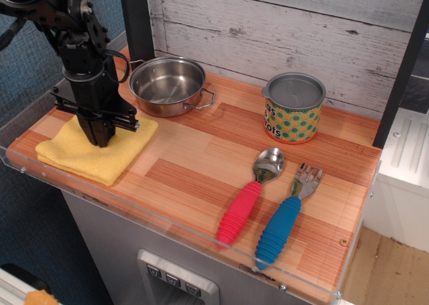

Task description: Put the napkin to the left of the spoon.

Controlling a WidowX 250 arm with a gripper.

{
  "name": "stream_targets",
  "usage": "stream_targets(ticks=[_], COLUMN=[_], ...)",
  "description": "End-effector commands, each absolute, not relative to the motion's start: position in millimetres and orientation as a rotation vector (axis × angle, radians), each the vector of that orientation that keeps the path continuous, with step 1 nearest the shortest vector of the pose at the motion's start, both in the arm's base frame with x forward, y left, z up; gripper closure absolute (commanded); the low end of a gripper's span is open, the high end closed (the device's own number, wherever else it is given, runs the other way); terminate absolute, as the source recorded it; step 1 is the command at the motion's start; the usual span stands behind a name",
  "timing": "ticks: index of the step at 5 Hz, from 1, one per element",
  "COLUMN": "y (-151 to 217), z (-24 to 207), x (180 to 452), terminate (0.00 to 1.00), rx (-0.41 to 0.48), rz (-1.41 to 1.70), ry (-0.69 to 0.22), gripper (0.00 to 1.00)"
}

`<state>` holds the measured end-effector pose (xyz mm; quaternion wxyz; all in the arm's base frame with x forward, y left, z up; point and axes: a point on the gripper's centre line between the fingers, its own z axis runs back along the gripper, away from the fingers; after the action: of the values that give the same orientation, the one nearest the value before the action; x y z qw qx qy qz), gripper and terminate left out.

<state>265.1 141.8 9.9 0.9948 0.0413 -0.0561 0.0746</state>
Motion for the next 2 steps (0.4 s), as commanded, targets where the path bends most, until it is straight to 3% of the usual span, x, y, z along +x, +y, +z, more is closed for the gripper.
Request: stream_targets(ticks=[1, 2], y=[122.5, 111.0], z=[22.4, 19.5], x=[263.3, 267.0], terminate=[0.0, 0.0], rx=[0.088, 0.087], rz=[0.116, 0.082], ry=[-0.138, -0.135], gripper=[1.0, 1.0])
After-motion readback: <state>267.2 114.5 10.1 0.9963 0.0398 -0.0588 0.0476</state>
